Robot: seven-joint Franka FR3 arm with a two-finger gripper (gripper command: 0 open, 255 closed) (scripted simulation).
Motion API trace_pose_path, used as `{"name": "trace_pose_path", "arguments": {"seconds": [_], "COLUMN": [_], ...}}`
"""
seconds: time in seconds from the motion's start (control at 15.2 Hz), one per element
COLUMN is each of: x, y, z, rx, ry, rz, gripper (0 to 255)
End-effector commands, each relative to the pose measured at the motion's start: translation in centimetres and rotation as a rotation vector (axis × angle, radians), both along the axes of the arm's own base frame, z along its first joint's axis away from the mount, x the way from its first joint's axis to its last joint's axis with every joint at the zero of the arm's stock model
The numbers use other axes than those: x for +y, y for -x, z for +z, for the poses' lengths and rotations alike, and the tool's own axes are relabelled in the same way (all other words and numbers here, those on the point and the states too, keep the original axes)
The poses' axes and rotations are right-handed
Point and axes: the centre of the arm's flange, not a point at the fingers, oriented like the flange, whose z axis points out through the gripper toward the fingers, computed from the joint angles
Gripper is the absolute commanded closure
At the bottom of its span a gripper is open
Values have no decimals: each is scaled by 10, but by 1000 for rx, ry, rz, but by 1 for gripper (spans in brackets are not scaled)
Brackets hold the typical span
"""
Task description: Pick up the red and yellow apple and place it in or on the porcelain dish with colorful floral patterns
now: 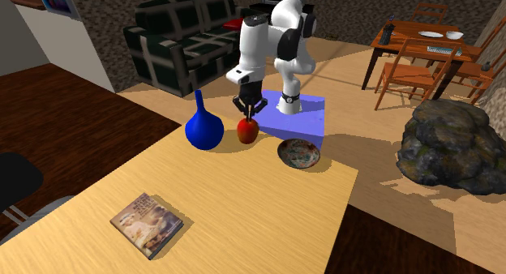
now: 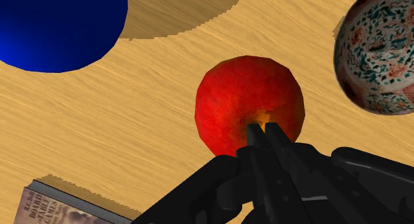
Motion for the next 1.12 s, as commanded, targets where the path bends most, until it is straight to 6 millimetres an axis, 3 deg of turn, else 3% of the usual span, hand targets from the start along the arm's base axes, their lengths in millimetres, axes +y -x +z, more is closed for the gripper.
{"name": "trace_pose_path", "arguments": {"seconds": [0.0, 1.06], "x": [21, 215], "y": [7, 76], "z": [8, 71], "rx": [0, 0], "ry": [0, 0], "rz": [0, 0], "gripper": [255, 255]}}
